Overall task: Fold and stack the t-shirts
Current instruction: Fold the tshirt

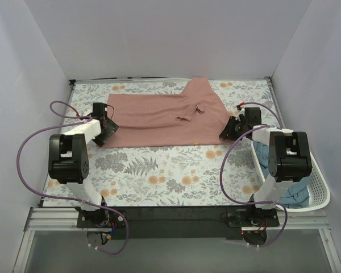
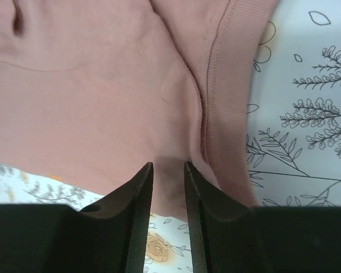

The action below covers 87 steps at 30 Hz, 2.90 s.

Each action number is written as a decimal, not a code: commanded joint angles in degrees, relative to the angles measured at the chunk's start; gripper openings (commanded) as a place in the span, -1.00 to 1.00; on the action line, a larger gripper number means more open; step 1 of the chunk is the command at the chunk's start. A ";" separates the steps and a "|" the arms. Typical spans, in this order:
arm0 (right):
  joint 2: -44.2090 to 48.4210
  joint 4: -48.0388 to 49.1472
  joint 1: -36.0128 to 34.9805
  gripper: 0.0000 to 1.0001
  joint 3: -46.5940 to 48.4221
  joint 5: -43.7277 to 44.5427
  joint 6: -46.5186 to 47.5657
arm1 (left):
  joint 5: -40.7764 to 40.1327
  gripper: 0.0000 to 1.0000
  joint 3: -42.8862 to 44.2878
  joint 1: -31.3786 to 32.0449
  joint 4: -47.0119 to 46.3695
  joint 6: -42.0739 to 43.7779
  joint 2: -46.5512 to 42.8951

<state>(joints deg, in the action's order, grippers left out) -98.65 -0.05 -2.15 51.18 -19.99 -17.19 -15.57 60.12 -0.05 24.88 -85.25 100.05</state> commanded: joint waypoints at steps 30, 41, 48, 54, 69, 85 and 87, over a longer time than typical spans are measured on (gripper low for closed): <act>9.37 3.82 -7.86 -0.21 3.22 -0.49 -16.28 | 4.68 0.75 -18.80 5.05 -2.90 10.80 -32.64; -10.32 13.06 -11.73 -0.16 13.24 0.73 -26.66 | 3.62 0.77 -22.76 10.95 -10.29 14.76 -32.46; -13.06 13.59 -12.00 -0.16 12.98 4.60 -28.25 | 3.44 0.77 -22.33 11.74 -10.21 15.11 -31.41; -12.00 13.50 -12.09 -0.17 11.57 7.60 -27.99 | 3.88 0.77 -22.41 12.27 -10.29 15.12 -31.14; -14.91 13.50 -13.05 -0.56 13.16 5.49 -26.32 | 4.68 0.77 -22.32 12.53 -10.29 15.12 -30.79; -12.44 9.02 -13.23 -0.47 18.78 9.69 -21.05 | 5.38 0.77 -22.32 12.62 -10.29 15.29 -30.44; -12.62 7.70 -13.23 -0.41 18.70 9.97 -19.47 | 5.55 0.77 -22.32 12.71 -10.29 15.38 -30.53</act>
<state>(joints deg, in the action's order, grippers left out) -113.23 10.15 -15.14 69.08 -12.78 -39.86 -10.31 37.21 12.23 15.33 -70.70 69.84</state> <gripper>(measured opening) 0.285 0.883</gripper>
